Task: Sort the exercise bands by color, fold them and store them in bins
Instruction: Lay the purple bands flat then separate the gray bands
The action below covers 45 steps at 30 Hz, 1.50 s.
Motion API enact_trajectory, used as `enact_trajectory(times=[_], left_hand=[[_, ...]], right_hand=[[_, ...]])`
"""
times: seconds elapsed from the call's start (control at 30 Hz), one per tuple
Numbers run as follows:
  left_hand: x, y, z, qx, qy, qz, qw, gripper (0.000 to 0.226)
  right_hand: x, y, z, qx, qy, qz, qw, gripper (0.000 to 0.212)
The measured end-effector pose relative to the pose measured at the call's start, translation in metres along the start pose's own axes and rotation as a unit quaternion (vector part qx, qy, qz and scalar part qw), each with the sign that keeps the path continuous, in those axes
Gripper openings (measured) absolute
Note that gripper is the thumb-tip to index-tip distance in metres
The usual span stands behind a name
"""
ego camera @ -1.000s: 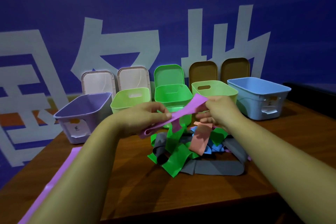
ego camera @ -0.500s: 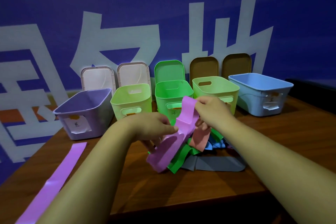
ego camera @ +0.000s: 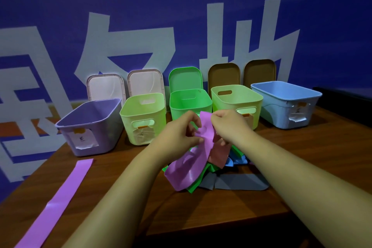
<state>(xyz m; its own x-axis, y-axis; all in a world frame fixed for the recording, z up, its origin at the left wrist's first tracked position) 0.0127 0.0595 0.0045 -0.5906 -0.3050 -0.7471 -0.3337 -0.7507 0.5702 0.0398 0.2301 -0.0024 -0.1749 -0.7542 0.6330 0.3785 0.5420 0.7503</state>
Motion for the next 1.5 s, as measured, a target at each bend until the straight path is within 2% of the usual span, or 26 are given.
enact_trajectory(times=[0.2, 0.47, 0.57, 0.67, 0.87, 1.03, 1.17, 1.23, 1.37, 1.5], left_hand=[[-0.017, 0.033, 0.002, -0.047, -0.026, -0.054, 0.997, 0.013], [-0.069, 0.091, 0.023, -0.112, -0.063, -0.067, 0.989, 0.016], [-0.092, 0.109, 0.031, -0.137, -0.077, -0.046, 0.987, 0.01], [-0.113, 0.129, 0.039, -0.161, -0.09, -0.04, 0.982, 0.009], [-0.15, 0.15, 0.046, -0.171, -0.103, -0.048, 0.979, 0.006], [-0.168, 0.158, 0.043, -0.172, -0.103, -0.057, 0.978, 0.011], [-0.172, 0.161, 0.039, -0.175, -0.097, -0.068, 0.977, 0.01], [-0.173, 0.161, 0.037, -0.175, -0.097, -0.074, 0.977, 0.008], [-0.168, 0.161, 0.03, -0.168, -0.087, -0.096, 0.977, 0.006], [-0.158, 0.164, 0.02, -0.159, -0.068, -0.124, 0.977, 0.006]], right_hand=[[-0.004, -0.007, 0.002, 0.027, 0.013, 0.025, 0.999, 0.029], [0.008, -0.005, -0.003, 0.043, 0.065, 0.037, 0.996, 0.018], [0.016, -0.002, -0.006, 0.057, 0.075, 0.074, 0.993, 0.038], [0.028, 0.013, -0.011, 0.033, 0.094, 0.079, 0.992, 0.016], [0.045, 0.037, -0.013, 0.026, 0.112, 0.159, 0.981, 0.016], [0.058, 0.051, -0.021, 0.023, 0.126, 0.178, 0.976, 0.037], [0.071, 0.064, -0.028, 0.011, 0.144, 0.157, 0.977, 0.045], [0.081, 0.073, -0.032, 0.0, 0.164, 0.144, 0.976, 0.042], [0.107, 0.093, -0.038, -0.01, 0.2, 0.143, 0.969, 0.024], [0.133, 0.106, -0.038, -0.03, 0.23, 0.129, 0.964, 0.026]])
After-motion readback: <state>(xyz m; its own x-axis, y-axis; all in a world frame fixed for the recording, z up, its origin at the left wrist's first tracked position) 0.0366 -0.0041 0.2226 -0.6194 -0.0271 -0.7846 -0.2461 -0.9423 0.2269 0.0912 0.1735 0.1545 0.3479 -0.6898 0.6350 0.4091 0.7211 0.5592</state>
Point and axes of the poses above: each hand's wrist, its own z-axis towards the middle knuckle, its own y-axis out of the back of the hand, x = y × z, the point moved 8 cm from there along z, towards the middle knuckle, and after that the axes turned 14 degrees about -z, right-handed, at the moved point
